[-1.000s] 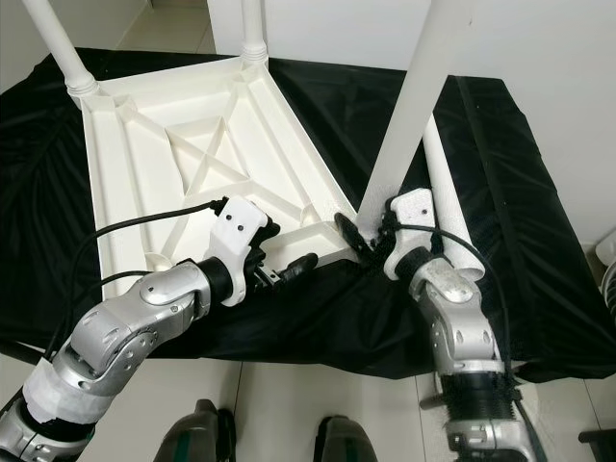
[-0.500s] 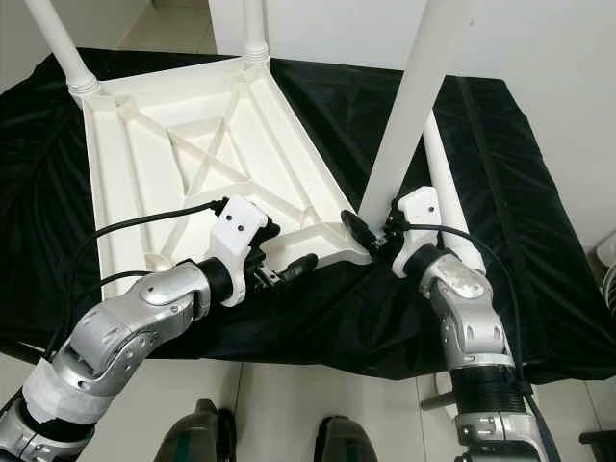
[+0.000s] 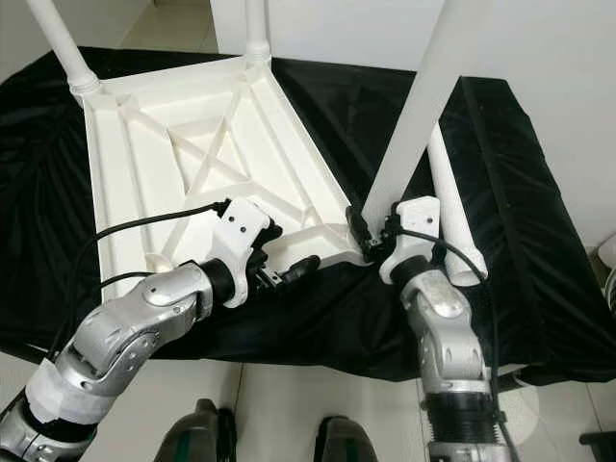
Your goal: Building children table
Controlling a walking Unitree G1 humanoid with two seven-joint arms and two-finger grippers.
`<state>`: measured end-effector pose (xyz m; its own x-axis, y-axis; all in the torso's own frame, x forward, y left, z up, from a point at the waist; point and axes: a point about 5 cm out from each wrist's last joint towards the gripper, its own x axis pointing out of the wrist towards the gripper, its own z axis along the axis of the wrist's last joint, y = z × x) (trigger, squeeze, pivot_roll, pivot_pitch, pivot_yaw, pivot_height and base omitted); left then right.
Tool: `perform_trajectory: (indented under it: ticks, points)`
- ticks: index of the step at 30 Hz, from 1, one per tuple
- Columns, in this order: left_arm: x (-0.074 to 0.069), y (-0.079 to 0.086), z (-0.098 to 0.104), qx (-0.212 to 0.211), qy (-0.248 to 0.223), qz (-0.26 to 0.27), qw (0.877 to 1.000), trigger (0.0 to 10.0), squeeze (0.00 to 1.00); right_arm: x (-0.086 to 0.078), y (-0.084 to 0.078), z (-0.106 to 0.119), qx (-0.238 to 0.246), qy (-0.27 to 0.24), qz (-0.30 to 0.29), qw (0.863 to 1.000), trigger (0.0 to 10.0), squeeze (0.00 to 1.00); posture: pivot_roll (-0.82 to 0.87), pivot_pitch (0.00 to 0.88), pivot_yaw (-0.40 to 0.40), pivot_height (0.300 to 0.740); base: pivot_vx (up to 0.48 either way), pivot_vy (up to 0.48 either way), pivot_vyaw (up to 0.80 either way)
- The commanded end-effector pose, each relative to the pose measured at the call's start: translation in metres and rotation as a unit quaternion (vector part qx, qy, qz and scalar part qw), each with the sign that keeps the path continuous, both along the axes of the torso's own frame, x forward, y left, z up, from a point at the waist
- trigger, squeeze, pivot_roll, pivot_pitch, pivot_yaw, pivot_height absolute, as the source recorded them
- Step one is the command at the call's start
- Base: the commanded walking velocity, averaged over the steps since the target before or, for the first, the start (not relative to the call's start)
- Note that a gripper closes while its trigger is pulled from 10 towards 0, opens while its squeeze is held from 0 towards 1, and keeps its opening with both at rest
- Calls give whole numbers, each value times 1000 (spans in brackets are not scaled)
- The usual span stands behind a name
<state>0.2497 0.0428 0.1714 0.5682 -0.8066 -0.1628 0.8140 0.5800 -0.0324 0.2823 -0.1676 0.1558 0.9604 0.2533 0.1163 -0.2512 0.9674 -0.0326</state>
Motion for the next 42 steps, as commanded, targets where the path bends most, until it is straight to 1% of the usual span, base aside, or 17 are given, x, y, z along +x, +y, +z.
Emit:
perform_trajectory:
  ticks: [1, 3, 4, 6, 12, 15, 20, 21, 27, 32, 33, 34, 35, 36, 39, 40, 42]
  points:
    - [-2, 0, -3, -1, 8, -36, 999, 10000, 0, -3, 0, -10, 3, 28, -25, 999, 10000, 0, -27, 104, 26, 740, 0, 0, 0]
    - [-1, 1, -4, 0, 7, -31, 999, 10000, 0, -4, 4, -9, 10, 28, -43, 999, 10000, 0, -26, 103, 26, 740, 0, 0, 0]
    - [1, 3, -5, 1, 5, -22, 1000, 10000, 0, -5, 9, -11, 15, 38, -81, 996, 10000, 0, -28, 102, 25, 740, 0, 0, 0]
    - [4, 6, -6, 4, 4, -8, 1000, 10000, 0, -7, 18, -11, 39, 46, -129, 990, 10000, 0, -28, 105, 30, 740, 0, 0, 0]
    - [5, 7, -7, 2, 5, -2, 1000, 10000, 0, -9, 22, -9, 56, 46, -155, 985, 10000, 0, -31, 108, 33, 740, 0, 0, 0]
    - [6, 8, -7, 1, 6, 3, 1000, 10000, 0, -12, 22, -8, 66, 44, -192, 978, 10000, 0, -31, 113, 41, 740, 0, 0, 0]
    - [8, 9, -7, 2, 6, 7, 1000, 10000, 0, -13, 23, -7, 71, 43, -207, 975, 10000, 0, -33, 120, 44, 740, 0, 0, 0]
    - [8, 8, -7, 1, 5, 7, 1000, 10000, 0, -13, 24, -4, 75, 38, -199, 976, 10000, 1000, -33, 122, 45, 740, 0, 0, 0]
    - [8, 7, -7, 0, 5, 7, 1000, 10000, 0, -14, 26, 0, 85, 26, -188, 978, 10000, 1000, -29, 128, 44, 740, 0, 0, 0]
    - [10, 7, -6, -2, -1, 15, 1000, 10000, 0, -16, 22, 8, 105, -1, -169, 980, 10000, 1000, -23, 127, 44, 740, 0, 0, 0]
    - [11, 7, -6, -4, -5, 22, 1000, 10000, 0, -16, 22, 10, 111, -11, -153, 982, 10000, 1000, -21, 123, 47, 740, 0, 0, 0]
    - [16, 9, -5, -8, -11, 38, 999, 10000, 0, -16, 21, 10, 102, -23, -128, 986, 10000, 1000, -22, 117, 53, 740, 0, 0, 0]
    - [17, 10, -5, -9, -12, 41, 999, 10000, 0, -16, 21, 10, 99, -25, -123, 987, 10000, 1000, -22, 117, 53, 740, 0, 0, 0]
    - [18, 11, -5, -10, -15, 47, 999, 10000, 0, -16, 21, 10, 94, -29, -109, 989, 10000, 0, -23, 116, 57, 740, 0, 0, 0]
    - [20, 12, -5, -8, -27, 57, 998, 10000, 0, -16, 22, 7, 91, -27, -82, 992, 10000, 0, -23, 116, 59, 740, 0, 0, 0]
    - [21, 13, -5, -12, -37, 67, 997, 10000, 0, -16, 22, 2, 85, -23, -60, 994, 10000, 0, -25, 112, 64, 740, 0, 0, 0]
    - [21, 13, -5, -17, -38, 71, 997, 10000, 0, -17, 22, 0, 81, -23, -54, 995, 10000, 0, -25, 112, 64, 740, 0, 0, 0]
